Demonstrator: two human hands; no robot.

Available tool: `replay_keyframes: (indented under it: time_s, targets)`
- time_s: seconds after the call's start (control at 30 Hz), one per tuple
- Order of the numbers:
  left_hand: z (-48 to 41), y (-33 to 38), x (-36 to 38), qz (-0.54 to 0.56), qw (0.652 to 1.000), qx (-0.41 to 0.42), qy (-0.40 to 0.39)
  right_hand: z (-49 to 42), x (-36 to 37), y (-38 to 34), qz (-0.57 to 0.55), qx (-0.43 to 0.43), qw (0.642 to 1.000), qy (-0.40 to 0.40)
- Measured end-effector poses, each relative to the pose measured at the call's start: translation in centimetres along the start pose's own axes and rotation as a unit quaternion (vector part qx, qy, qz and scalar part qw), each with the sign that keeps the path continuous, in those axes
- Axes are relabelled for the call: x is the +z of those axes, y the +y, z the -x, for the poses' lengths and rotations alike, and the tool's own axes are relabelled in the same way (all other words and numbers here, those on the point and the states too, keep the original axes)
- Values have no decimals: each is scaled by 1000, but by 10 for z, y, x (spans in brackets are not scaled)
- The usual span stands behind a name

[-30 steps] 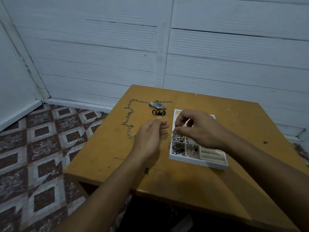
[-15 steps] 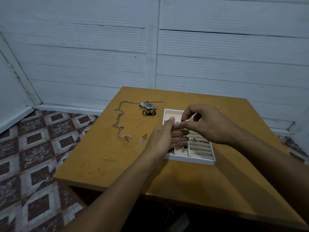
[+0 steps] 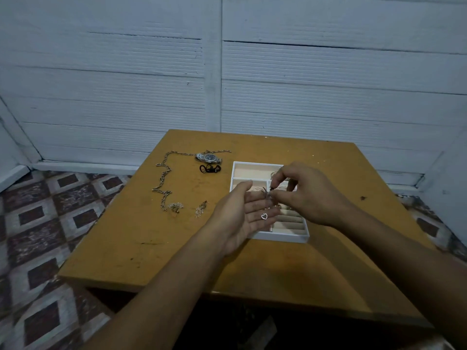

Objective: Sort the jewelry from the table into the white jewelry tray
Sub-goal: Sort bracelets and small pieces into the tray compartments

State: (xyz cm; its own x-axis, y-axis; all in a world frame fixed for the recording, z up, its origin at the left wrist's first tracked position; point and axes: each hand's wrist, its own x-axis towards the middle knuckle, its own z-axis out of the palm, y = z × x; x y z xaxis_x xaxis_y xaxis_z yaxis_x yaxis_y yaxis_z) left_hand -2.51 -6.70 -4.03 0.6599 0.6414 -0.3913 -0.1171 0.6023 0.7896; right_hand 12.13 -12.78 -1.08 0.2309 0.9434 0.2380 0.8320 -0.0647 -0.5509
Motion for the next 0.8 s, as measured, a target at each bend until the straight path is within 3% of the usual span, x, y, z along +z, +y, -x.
replay_keyframes:
  time_s: [0.43, 0.8]
  targets:
    - [-1, 10, -11, -138, 989, -11, 41, 5, 20, 4, 14, 22, 999, -25]
    - [3, 17, -12, -199, 979, -24, 19, 7, 30, 14, 11, 36, 998, -48]
